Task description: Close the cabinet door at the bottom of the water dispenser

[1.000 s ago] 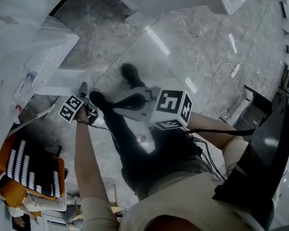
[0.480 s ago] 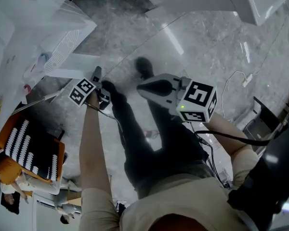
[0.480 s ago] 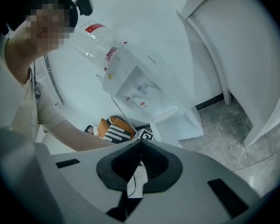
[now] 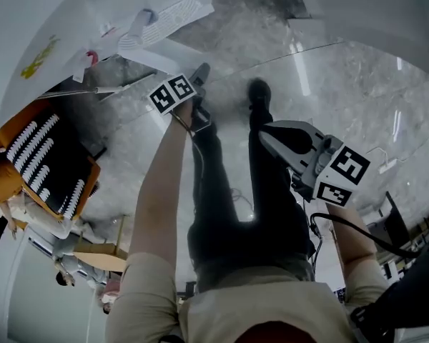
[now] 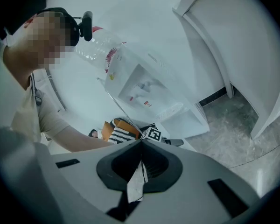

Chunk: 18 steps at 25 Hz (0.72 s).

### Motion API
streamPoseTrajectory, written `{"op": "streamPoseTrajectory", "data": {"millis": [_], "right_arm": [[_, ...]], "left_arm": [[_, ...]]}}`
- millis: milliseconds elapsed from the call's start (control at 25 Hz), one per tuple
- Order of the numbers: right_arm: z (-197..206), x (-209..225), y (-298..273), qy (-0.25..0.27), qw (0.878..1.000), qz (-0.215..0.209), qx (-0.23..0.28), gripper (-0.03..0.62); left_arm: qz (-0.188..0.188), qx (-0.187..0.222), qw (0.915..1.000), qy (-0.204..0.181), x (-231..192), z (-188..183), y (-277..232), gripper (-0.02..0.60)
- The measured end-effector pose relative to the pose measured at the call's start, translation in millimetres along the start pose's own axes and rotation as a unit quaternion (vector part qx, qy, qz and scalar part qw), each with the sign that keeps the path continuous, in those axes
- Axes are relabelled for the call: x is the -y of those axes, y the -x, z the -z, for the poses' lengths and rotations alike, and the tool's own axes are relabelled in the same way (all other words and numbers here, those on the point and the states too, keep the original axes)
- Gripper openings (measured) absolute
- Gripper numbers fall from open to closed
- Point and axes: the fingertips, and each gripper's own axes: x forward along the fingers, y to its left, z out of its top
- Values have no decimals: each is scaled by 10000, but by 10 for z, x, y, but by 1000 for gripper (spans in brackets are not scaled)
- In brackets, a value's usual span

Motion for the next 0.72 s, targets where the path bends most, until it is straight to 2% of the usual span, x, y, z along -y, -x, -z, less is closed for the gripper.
{"op": "streamPoseTrajectory", "data": {"millis": [160, 240, 360, 560, 640, 720], "right_arm": [[8, -57, -18, -21, 10000, -61, -9, 15], [22, -74, -28, -37, 10000, -70, -24, 15], [55, -73, -51, -42, 9999, -75, -83, 15], [53, -62, -77, -1, 9998, -92, -148, 15], [41, -67, -75, 3, 9999, -93, -139, 15], [42, -65, -70, 3, 9999, -93, -135, 15]], "left_arm": [[138, 72, 9998, 144, 82, -46, -46, 334], [379, 117, 9990, 222, 154, -76, -57, 336], [855, 86, 9963, -41, 271, -105, -57, 336], [946, -10, 9955, -115, 298, -159, -86, 336], [992, -53, 9943, -395, 329, -129, -86, 336], [940, -217, 9897, -1058, 360, -69, -93, 336]]}}
